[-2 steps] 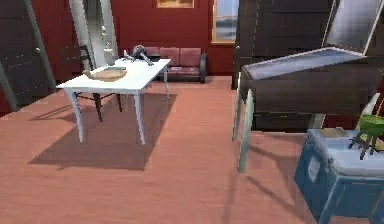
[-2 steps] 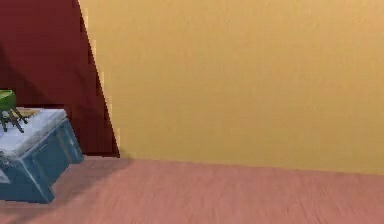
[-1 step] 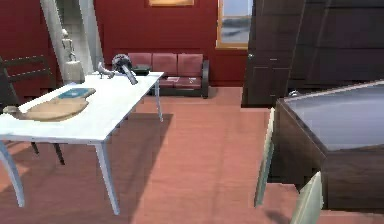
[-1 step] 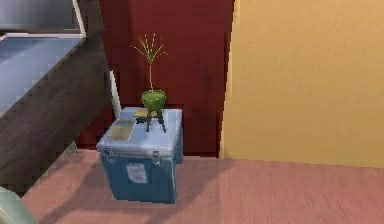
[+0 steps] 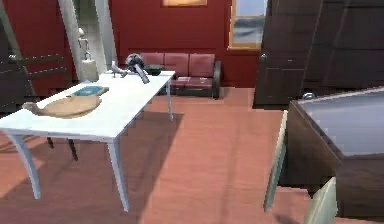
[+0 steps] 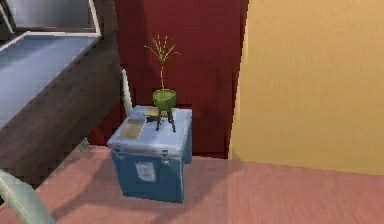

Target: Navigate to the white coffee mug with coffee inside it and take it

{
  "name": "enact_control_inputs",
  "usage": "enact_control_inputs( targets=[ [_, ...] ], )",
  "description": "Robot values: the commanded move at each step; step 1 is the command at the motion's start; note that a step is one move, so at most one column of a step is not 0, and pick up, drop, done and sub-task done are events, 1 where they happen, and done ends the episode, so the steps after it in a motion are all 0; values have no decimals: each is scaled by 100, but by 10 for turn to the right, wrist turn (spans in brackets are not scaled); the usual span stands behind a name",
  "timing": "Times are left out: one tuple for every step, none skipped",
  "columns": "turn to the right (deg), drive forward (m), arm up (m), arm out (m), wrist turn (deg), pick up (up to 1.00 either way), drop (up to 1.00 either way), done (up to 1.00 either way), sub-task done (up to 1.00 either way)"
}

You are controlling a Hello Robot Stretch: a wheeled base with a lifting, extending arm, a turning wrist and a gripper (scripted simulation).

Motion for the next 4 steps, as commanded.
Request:
enact_control_inputs(
  targets=[
    [0,55,0,0,0,0,0,0,0],
    [60,0,0,0,0,0,0,0,0],
    [0,95,0,0,0,0,0,0,0],
    [390,0,0,0,0,0,0,0,0]
  ],
)
